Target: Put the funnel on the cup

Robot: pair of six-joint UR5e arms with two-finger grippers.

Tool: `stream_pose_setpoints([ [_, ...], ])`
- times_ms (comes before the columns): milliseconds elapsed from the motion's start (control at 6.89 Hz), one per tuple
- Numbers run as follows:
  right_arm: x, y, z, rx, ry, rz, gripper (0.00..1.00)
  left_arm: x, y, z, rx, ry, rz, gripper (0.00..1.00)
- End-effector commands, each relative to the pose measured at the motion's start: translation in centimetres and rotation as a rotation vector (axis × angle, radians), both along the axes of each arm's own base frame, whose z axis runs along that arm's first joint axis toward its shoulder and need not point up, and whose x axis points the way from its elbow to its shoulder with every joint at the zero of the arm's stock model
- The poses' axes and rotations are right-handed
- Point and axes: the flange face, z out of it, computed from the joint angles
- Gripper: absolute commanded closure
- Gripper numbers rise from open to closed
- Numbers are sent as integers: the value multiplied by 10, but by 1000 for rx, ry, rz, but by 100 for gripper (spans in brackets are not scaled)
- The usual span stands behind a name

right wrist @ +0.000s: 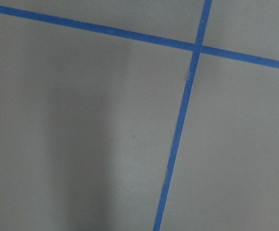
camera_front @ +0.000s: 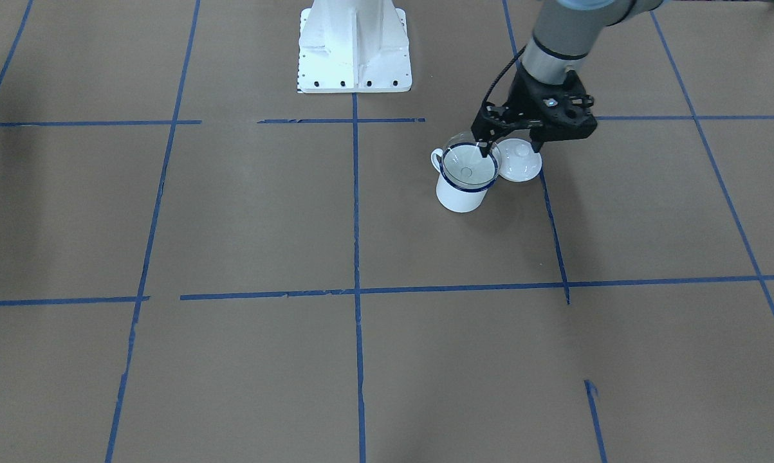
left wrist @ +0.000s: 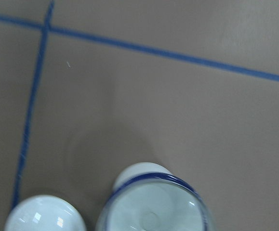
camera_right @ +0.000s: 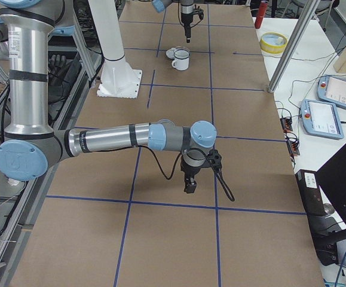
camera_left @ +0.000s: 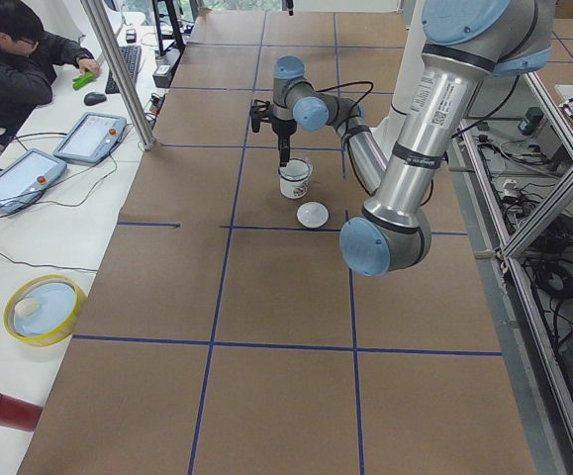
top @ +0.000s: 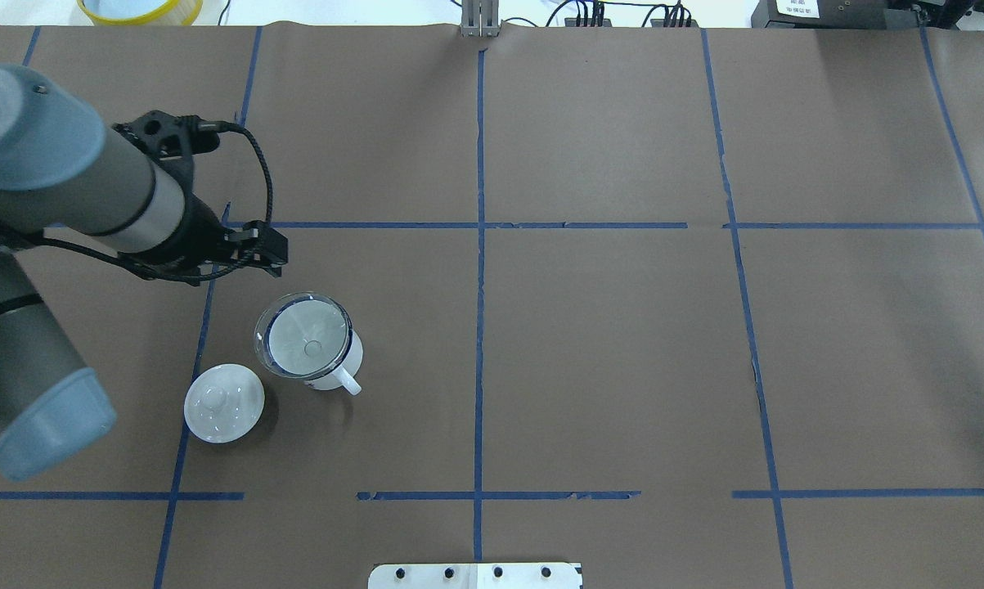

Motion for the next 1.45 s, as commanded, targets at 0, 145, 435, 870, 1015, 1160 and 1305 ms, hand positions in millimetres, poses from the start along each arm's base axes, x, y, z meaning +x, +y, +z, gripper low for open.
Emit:
stream_pose_setpoints([
  [0,0,0,0,1,0,0,0,-128,-16,102,178,-49,118,0],
  [145,0,0,0,-1,0,0,0,-205,-15,161,250,-143,157,0],
  [435,0,-1,-1,2,0,0,0,-335,3,270,264,-166,214,0],
  [870,0,0,0,1,0,0,0,-406,31,351,107,-149,97,0],
  [1015,0,0,0,1,0,0,0,-420,33,358,66,-145,64,0],
  [1160,0,0,0,1,0,0,0,-420,36,360,33,-141,63,0],
  [1305,0,0,0,1,0,0,0,-420,37,363,22,-144,64,0],
])
